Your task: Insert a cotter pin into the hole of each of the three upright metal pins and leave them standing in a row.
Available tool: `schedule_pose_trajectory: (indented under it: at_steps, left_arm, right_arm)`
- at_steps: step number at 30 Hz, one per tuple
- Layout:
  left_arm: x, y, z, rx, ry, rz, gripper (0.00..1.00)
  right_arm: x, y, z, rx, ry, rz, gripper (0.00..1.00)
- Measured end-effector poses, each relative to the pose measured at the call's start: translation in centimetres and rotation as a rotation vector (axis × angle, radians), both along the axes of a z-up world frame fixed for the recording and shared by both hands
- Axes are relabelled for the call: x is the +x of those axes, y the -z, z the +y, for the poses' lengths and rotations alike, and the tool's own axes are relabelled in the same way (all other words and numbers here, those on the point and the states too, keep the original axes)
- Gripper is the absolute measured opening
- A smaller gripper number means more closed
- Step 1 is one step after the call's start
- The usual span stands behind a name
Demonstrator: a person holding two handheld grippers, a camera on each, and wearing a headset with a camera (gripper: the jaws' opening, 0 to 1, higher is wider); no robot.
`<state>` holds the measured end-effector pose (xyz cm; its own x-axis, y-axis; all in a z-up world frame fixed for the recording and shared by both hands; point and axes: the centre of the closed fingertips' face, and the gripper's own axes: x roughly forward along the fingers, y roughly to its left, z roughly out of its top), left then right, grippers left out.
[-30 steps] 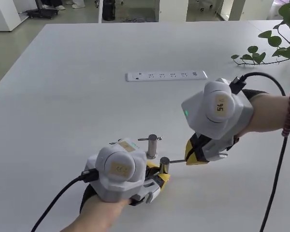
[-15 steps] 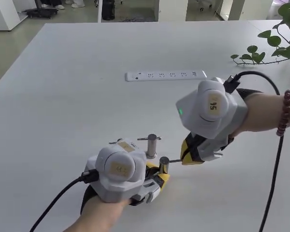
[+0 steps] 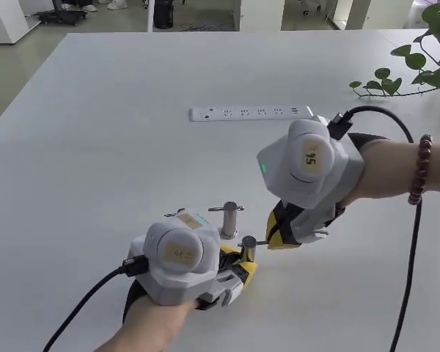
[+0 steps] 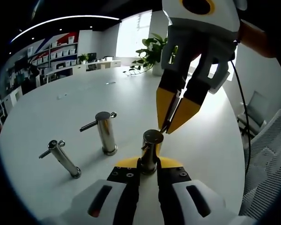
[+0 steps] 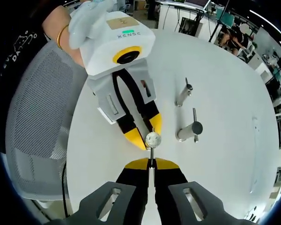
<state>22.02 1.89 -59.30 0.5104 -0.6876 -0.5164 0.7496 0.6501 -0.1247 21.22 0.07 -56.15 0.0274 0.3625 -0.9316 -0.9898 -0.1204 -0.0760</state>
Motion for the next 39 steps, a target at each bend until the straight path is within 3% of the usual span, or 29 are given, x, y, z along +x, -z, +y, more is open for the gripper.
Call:
schedule_pose_trajectory:
  at_steps: [17, 22, 30, 39]
  left_arm:
    - [0.1, 0.4, 0.1, -0.025, -0.043, 0.023, 0.12]
    - [0.1, 0.4, 0.1, -0.025, -0.046, 0.026, 0.12]
    - [0.1, 0.4, 0.1, -0.028, -0.050, 0.032, 0.12]
    - [0.0, 0.6, 0.1, -0.037, -0.054, 0.045, 0.12]
  right_arm:
    - [0.2, -0.2, 1.0, 0.046, 0.047, 0.004, 0.00]
    - [0.5, -0.6, 0.6, 0.063, 0.080, 0.010, 0.08]
    - [0.3, -0.4, -0.5, 0.057, 0.089, 0.008, 0.04]
    - [0.1, -0.3, -0.1, 0.064, 0.077, 0.013, 0.00]
